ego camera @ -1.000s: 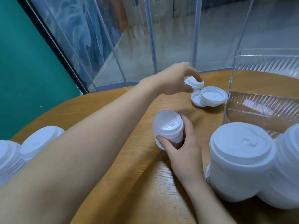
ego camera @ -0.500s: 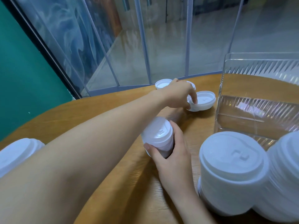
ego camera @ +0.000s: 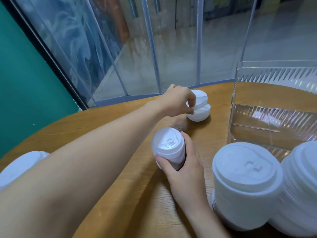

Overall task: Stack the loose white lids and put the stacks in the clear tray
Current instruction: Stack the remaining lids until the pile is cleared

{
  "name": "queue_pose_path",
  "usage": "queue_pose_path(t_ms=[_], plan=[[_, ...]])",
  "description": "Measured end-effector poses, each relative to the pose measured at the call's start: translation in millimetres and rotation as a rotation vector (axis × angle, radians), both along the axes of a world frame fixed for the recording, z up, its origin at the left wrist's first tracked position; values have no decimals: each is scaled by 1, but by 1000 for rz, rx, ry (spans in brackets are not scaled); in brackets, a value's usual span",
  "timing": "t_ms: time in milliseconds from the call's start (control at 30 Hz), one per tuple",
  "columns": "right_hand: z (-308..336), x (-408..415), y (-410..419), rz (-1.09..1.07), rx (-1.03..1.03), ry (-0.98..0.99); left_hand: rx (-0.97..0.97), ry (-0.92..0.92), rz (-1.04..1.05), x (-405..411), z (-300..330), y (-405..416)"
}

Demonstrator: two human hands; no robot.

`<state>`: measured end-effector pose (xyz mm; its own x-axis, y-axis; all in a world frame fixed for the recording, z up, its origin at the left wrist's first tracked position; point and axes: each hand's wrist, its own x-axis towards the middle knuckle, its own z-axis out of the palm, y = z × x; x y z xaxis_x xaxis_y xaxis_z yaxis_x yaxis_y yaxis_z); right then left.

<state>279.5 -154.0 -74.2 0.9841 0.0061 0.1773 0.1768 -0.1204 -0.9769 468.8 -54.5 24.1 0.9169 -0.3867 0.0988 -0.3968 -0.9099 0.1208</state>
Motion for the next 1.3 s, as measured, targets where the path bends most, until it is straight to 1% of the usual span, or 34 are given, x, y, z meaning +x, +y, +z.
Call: queue_pose_path(t_ms=[100, 167, 333, 467, 567, 733, 933, 1167, 1300], plan=[[1, 0, -1, -6, -9, -9, -35, 6, 19, -15, 10, 10], [2, 0, -1, 0, -10, -10, -94, 14, 43, -28, 19, 17], [6, -5, 2, 10, -18, 6, -400, 24, 125, -75, 44, 32], [7, -7, 1, 9, -22, 4, -591, 108, 138, -116, 59, 41], [7, -7, 1, 8, -38, 0, -702, 174, 190, -141, 67, 47], [7, -10, 2, 15, -70, -11, -703, 297, 343, -158, 57, 58], [8, -11, 2, 13, -88, -36, -797, 363, 433, -152, 38, 70], [4, -9, 3, 10, -94, -45, -883, 464, 450, -152, 28, 72], [5, -9, 3, 17, -81, -44, -821, 423, 450, -154, 24, 67]])
